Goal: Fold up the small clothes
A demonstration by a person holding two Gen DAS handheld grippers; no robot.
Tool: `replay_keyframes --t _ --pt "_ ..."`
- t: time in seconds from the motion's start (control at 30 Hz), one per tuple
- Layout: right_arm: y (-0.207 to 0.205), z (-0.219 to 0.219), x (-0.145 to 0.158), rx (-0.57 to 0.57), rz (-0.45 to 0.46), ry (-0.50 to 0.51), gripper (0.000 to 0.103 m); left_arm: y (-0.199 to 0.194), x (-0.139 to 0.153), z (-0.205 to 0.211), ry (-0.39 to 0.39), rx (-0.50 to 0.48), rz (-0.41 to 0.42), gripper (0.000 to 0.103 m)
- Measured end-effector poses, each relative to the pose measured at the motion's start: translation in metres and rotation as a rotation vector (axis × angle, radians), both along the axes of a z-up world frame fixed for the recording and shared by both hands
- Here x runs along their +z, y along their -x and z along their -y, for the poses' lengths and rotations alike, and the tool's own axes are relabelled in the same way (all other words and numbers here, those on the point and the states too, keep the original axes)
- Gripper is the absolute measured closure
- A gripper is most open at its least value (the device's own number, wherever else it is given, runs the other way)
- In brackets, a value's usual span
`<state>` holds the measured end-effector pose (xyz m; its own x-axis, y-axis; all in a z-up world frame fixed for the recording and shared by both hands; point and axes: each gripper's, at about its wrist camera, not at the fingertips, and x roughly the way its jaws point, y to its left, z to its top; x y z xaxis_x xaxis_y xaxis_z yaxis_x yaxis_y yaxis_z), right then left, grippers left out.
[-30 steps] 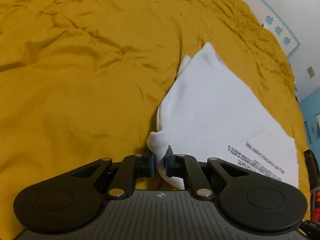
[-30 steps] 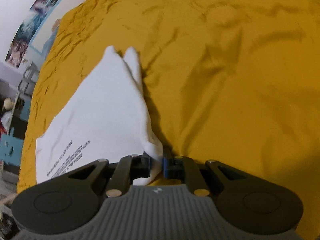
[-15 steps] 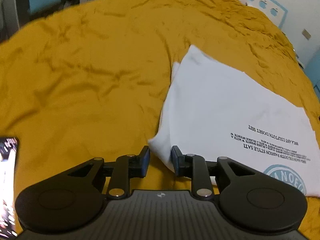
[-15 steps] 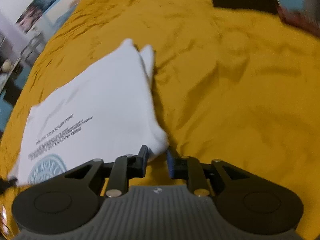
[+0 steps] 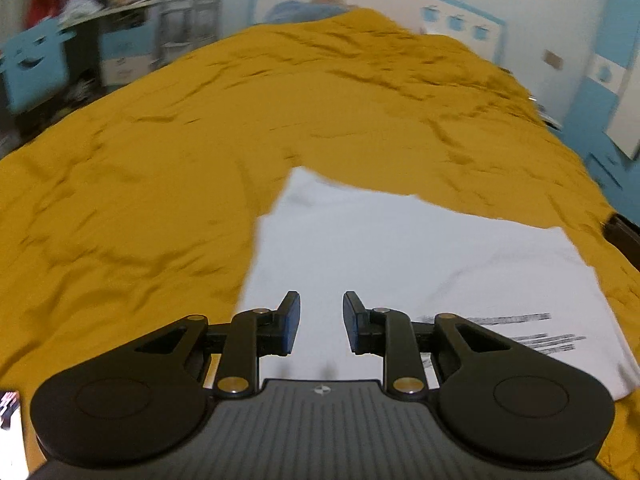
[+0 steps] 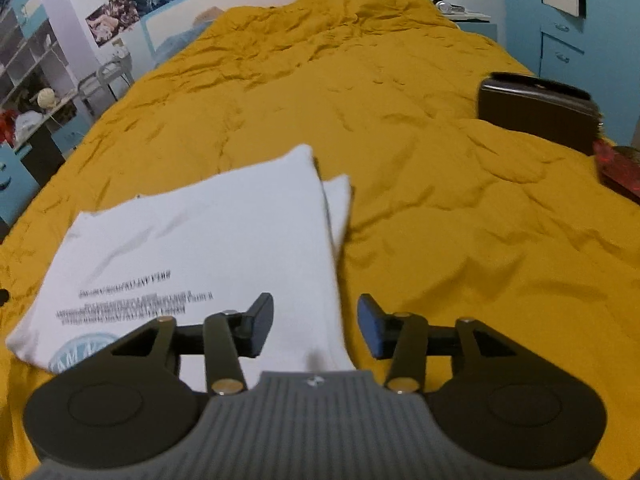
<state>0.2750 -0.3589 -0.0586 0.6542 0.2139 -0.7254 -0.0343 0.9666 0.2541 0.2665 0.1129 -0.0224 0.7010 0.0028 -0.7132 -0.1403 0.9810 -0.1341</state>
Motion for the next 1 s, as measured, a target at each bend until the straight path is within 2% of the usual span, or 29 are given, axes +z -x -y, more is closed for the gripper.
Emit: replay_keyframes --t 0.17,0.63,0.8,0.93,1.0 --pt "-0.034 0.001 -0.012 -0.021 -0.014 -0.091 0.058 -0.038 -0.01 0.03 0.005 -0.085 0.013 0.073" --pt "-0.132 0.017 -0.065 -0.093 -0.04 -0.154 0.058 -0.142 -0.054 0.092 0.033 -0.251 -0.017 0.073" --pt "-0.148 0.021 -0.085 -0.078 -0.031 -0.189 0.058 -0.174 -0.075 0.109 0.042 -0.288 -0.039 0.073" --pt "-0.151 0.023 -0.095 -0.087 -0.025 -0.23 0.058 -0.196 -0.095 0.115 0.038 -0.275 -0.07 0.073" --pt "-0.152 0.025 -0.097 -0.099 -0.021 -0.253 0.063 -0.201 -0.101 0.116 0.026 -0.269 -0.07 0.073"
